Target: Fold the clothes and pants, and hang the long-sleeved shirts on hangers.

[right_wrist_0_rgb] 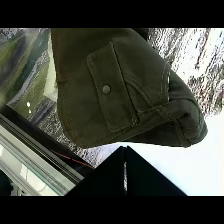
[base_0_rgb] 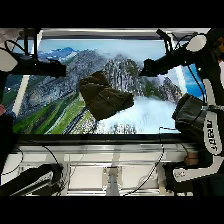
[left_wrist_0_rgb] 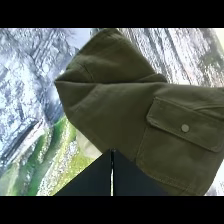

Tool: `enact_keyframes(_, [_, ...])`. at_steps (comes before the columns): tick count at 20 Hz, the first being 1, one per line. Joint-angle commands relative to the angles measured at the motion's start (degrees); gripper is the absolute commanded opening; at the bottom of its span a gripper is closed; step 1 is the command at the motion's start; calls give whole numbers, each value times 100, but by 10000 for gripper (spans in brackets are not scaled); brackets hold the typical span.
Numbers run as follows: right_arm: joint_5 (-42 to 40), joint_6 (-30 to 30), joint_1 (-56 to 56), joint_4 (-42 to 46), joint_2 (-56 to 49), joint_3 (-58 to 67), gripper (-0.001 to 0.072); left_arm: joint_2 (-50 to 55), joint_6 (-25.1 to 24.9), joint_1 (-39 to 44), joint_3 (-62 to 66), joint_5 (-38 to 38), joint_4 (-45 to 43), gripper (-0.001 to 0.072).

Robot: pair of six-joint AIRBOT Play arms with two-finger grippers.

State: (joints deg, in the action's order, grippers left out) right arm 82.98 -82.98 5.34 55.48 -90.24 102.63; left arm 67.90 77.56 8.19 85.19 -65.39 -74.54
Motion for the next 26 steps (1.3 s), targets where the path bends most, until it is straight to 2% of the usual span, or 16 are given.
enact_keyframes(1, [-11, -2, 4, 0, 0, 203, 39, 52, -7, -2, -2, -26, 50, 18])
enact_keyframes(12, [-11, -2, 4, 0, 13, 391, 39, 57, -4, -2, -2, -28, 133, 18])
enact_keyframes(16, [-361, -28, 4, -9, 11, 391, 39, 160, -7, -2, -4, -162, 133, 18])
enact_keyframes(20, [2, -538, 4, 1067, 7, 389, 39, 173, 0, -2, -525, -297, 136, 18])
enact_keyframes(26, [2, -481, 7, 1027, 9, 374, 37, 79, 140, 109, -1458, -260, 319, 17])
